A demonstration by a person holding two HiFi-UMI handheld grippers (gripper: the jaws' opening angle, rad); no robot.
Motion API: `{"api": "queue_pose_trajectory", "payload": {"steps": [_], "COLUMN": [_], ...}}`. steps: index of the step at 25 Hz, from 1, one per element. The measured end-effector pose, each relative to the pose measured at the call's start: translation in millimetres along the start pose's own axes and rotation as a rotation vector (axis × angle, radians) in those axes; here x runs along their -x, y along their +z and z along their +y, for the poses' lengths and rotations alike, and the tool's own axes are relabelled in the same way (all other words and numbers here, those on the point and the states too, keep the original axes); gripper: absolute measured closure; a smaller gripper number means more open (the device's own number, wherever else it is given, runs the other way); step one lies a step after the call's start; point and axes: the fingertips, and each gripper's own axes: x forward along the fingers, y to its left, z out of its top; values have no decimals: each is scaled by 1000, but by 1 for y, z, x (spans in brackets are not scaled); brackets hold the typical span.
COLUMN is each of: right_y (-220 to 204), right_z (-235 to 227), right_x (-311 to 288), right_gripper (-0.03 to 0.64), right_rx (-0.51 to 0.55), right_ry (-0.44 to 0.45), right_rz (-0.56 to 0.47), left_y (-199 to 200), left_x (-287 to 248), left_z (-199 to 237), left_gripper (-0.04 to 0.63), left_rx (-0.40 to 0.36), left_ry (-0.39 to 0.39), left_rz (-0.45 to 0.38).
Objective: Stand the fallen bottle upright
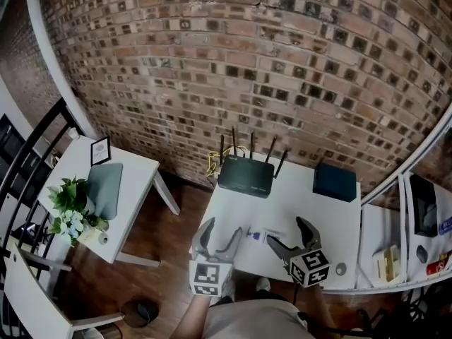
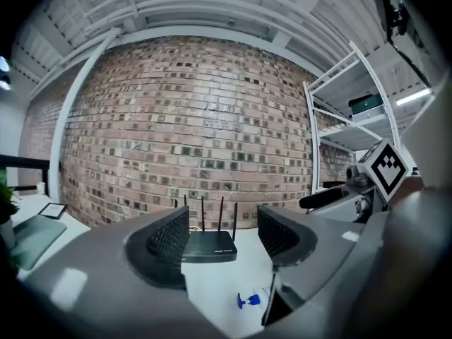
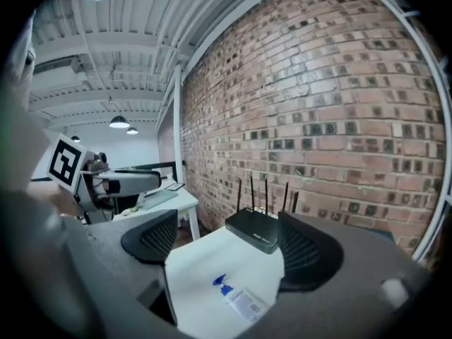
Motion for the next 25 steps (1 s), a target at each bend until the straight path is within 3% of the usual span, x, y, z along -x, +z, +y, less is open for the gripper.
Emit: {"api": "queue_pose_trajectory", "payload": {"steps": [8, 15, 22, 25], "right_y": [-106, -180, -236, -251], "right_z": [15, 29, 21, 15], "right_x": [-67, -110, -151, -158], "right_gripper": [186, 186, 187, 231], "right_rx": [203, 378, 406, 376], "right_ry": [241, 386, 452, 451], "right_rz": [374, 590, 772, 851], "left_y": [-31, -63, -70, -70], "left_x": [13, 36, 45, 47], "left_z": [30, 48, 45, 45], "left_gripper": [282, 282, 282, 282], "left_rx": [14, 78, 123, 129], "left_ry": [100, 221, 269, 285], "left_rz": [-1, 49, 68, 61]}}
